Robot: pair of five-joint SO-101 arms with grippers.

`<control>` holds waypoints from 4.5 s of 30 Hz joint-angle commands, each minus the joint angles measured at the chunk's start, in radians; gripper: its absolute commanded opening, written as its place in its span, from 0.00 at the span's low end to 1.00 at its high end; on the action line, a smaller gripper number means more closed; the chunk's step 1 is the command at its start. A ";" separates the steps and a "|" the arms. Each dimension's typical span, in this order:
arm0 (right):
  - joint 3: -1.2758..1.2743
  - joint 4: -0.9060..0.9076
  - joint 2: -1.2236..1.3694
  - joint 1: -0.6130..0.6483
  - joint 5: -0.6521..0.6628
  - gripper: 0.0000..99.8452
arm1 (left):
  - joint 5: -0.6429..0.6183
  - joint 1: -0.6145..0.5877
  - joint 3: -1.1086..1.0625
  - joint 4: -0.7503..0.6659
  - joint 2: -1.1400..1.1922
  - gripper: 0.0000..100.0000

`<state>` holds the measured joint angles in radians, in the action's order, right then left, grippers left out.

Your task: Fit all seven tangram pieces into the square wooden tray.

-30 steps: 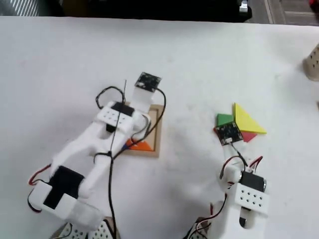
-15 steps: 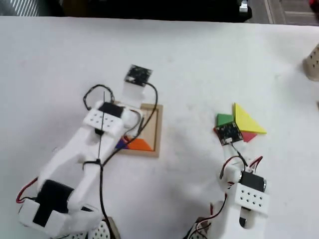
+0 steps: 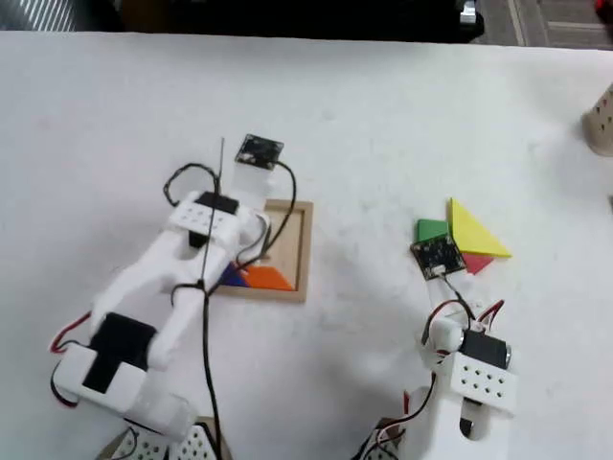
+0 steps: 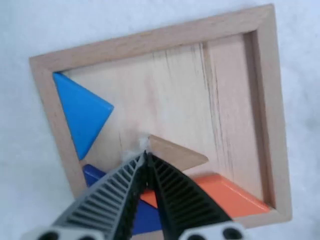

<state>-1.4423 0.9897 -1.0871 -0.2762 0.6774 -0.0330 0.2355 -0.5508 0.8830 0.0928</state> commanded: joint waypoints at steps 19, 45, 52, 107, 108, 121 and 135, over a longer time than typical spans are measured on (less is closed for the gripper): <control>0.005 -0.001 -0.016 0.010 0.015 0.02 | 0.000 0.031 -0.014 0.051 -0.216 0.02; 0.003 -0.001 -0.016 0.030 0.015 0.02 | 0.006 0.151 -0.077 -0.100 -0.093 0.02; 0.003 -0.001 -0.016 0.031 0.015 0.02 | 0.005 0.151 -0.071 -0.072 -0.108 0.02; 0.003 -0.001 -0.016 0.035 0.015 0.02 | 0.000 0.050 -0.031 0.072 -0.197 0.02; 0.003 -0.001 -0.016 0.035 0.015 0.02 | 0.000 0.050 -0.046 0.071 -0.228 0.02; 0.003 -0.001 -0.016 0.030 0.015 0.02 | 0.000 -0.177 -0.230 -0.198 -0.487 0.02; 0.049 -0.015 -0.005 -0.076 0.014 0.02 | 0.008 -0.242 -0.272 -0.390 -0.398 0.02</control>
<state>-1.4423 0.9897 -1.0871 -0.3360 0.6774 -0.0330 0.0023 -0.8332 0.5178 -0.3000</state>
